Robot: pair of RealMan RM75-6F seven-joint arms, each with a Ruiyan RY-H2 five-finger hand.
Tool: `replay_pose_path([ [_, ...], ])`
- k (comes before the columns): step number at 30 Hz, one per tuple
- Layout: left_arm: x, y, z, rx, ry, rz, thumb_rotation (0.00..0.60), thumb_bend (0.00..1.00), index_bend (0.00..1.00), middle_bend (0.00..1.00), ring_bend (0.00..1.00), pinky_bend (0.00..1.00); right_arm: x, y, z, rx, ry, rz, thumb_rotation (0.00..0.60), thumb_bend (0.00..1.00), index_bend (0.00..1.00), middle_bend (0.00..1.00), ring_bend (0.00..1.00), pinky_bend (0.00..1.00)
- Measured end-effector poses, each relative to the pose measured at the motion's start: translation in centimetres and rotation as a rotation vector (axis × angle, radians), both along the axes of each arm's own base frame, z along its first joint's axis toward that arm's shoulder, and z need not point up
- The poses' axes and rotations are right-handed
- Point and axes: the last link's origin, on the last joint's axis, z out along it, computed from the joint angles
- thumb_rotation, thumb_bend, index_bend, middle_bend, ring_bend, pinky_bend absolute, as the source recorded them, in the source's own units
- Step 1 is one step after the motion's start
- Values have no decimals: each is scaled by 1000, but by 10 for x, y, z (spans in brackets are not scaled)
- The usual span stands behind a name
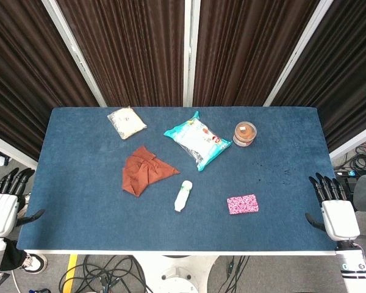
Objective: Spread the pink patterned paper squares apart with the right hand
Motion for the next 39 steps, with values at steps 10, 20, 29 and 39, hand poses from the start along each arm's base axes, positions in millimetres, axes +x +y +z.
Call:
replay_pose_path([
  [10, 7, 1, 4, -8, 1, -4, 600, 15, 90, 100, 0, 126, 1, 0, 0, -1, -5, 2, 600, 104, 0, 0, 0, 0],
  [20, 8, -1, 6, -13, -1, 6, 600, 15, 90, 100, 0, 126, 1, 0, -1, 17, -15, -8, 600, 106, 0, 0, 0, 0],
  [29, 9, 0, 3, -21, 5, -2, 600, 15, 90, 100, 0, 126, 7, -7, 3, 21, -10, 37, 600, 117, 0, 0, 202, 375],
  [39, 8, -2, 4, -32, 0, 6, 600, 15, 90, 101, 0, 128, 33, -20, -16, 119, -4, 76, 600, 128, 201, 190, 741, 822],
])
